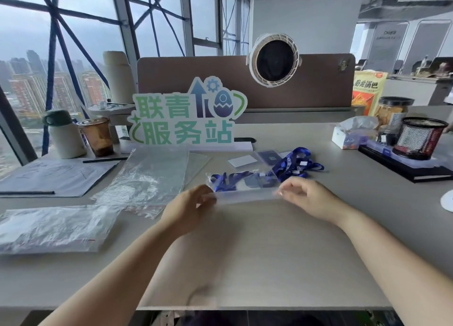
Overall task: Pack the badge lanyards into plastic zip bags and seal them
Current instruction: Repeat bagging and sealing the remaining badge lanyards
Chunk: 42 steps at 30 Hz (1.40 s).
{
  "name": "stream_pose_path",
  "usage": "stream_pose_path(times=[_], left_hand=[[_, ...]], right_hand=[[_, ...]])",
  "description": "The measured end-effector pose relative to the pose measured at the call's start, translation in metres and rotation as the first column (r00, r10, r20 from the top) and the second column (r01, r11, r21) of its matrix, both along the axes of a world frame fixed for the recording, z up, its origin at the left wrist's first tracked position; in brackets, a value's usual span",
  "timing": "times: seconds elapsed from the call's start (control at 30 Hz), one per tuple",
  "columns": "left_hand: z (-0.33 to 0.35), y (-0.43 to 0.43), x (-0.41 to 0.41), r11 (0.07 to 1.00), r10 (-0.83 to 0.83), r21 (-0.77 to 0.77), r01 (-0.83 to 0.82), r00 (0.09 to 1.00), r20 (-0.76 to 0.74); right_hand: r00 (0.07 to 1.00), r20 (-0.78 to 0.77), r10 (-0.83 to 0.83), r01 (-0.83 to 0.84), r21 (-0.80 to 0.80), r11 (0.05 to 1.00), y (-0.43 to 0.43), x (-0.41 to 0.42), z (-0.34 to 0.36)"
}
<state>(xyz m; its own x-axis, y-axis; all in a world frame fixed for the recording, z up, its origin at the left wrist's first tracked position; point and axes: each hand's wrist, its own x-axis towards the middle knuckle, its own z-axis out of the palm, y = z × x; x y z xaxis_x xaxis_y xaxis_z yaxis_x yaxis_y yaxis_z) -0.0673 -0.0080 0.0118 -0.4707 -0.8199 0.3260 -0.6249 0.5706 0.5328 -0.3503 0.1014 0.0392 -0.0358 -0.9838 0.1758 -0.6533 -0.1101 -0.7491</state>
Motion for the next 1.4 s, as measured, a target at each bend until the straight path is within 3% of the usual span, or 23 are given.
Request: stream_pose_path(times=[0.1, 0.23, 0.37, 0.47, 0.57, 0.7, 0.77, 0.9, 1.0, 1.13, 1.27, 1.4], left_hand=[[0.002, -0.004, 0.003, 0.990, -0.027, 0.131, 0.054, 0.979, -0.201], [0.005, -0.014, -0.009, 0.976, 0.135, 0.203, -0.083, 0.957, -0.257], [0.012, -0.021, -0.025, 0.912, 0.392, 0.126, -0.391, 0.920, 0.014], [0.012, -0.025, -0.032, 0.870, 0.487, -0.072, -0.488, 0.827, 0.283], [0.010, -0.030, -0.033, 0.866, 0.492, -0.109, -0.488, 0.795, 0.355], [0.012, -0.043, -0.036, 0.883, 0.446, -0.003, -0.469, 0.837, 0.316], [0.013, -0.045, -0.039, 0.884, 0.432, 0.041, -0.466, 0.847, 0.311], [0.007, -0.045, -0.038, 0.884, 0.436, 0.107, -0.455, 0.886, 0.159], [0.005, -0.046, -0.032, 0.900, 0.405, 0.221, -0.375, 0.908, -0.108], [0.022, -0.034, -0.011, 0.914, 0.390, 0.276, -0.296, 0.827, -0.404], [0.047, -0.023, 0.046, 0.890, 0.457, 0.267, -0.371, 0.728, -0.511], [0.066, -0.010, 0.130, 0.816, 0.563, 0.215, -0.537, 0.653, -0.507]], right_hand=[[0.996, 0.083, 0.021, -0.027, 0.075, 0.997, 0.003, -0.006, 0.002], [0.965, 0.208, -0.158, 0.171, -0.045, 0.984, -0.015, 0.005, -0.003], [0.923, 0.170, -0.345, 0.346, 0.024, 0.938, -0.050, 0.006, -0.014], [0.873, -0.108, -0.476, 0.485, 0.075, 0.872, -0.071, 0.001, -0.021], [0.804, -0.326, -0.498, 0.550, 0.089, 0.830, -0.083, -0.001, -0.023], [0.870, -0.080, -0.487, 0.494, 0.158, 0.855, -0.095, -0.005, -0.028], [0.878, -0.028, -0.478, 0.475, 0.182, 0.861, -0.097, -0.004, -0.030], [0.867, -0.051, -0.496, 0.498, 0.156, 0.853, -0.095, 0.005, -0.027], [0.880, 0.057, -0.472, 0.465, 0.095, 0.880, -0.085, 0.011, -0.017], [0.901, 0.202, -0.383, 0.390, 0.009, 0.921, -0.074, 0.034, 0.009], [0.919, 0.322, -0.228, 0.236, 0.015, 0.972, -0.081, 0.085, 0.032], [0.927, 0.371, -0.051, 0.040, 0.039, 0.998, -0.098, 0.168, 0.045]])
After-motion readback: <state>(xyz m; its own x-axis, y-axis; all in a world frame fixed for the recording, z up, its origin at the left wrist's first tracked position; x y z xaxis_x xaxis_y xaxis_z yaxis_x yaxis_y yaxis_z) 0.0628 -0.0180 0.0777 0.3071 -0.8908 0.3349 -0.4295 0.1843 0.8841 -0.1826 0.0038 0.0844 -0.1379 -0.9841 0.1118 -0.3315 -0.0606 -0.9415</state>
